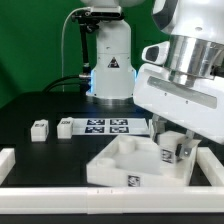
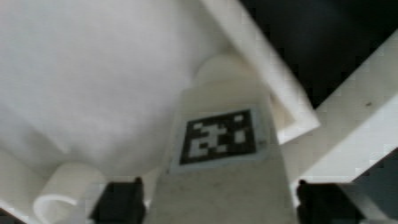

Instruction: Assemble one leg

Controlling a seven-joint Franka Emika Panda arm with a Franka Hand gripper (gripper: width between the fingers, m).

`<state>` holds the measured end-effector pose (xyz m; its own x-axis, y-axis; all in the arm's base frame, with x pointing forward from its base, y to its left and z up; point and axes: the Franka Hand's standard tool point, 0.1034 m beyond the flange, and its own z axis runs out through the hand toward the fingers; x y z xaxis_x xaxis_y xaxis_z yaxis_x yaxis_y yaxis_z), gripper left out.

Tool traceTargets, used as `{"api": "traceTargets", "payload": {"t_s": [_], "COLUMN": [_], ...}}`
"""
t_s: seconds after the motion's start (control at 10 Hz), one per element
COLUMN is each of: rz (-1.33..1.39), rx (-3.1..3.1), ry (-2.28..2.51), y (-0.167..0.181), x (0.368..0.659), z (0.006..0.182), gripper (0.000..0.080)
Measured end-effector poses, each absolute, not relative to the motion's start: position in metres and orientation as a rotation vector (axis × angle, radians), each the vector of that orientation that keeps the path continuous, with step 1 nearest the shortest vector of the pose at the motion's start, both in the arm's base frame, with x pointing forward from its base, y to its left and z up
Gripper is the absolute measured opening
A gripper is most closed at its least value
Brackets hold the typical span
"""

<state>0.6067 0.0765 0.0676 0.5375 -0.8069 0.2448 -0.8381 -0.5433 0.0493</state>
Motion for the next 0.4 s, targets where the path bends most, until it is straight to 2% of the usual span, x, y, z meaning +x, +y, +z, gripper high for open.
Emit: {"api": "traceTargets", "payload": {"t_s": [0.1, 0.2, 0.4], "rz": [0.289, 0.289, 0.289], "rx": [2.611, 2.611, 2.611], "ry": [-1.409, -1.408, -1.408], "y": [0.0765, 0.0765, 0.0765], "x": [0.6067, 0.6067, 0.6067], "z": [0.0676, 0.0675, 0.0675], "gripper": [0.0566, 0.0634, 0.0645]}}
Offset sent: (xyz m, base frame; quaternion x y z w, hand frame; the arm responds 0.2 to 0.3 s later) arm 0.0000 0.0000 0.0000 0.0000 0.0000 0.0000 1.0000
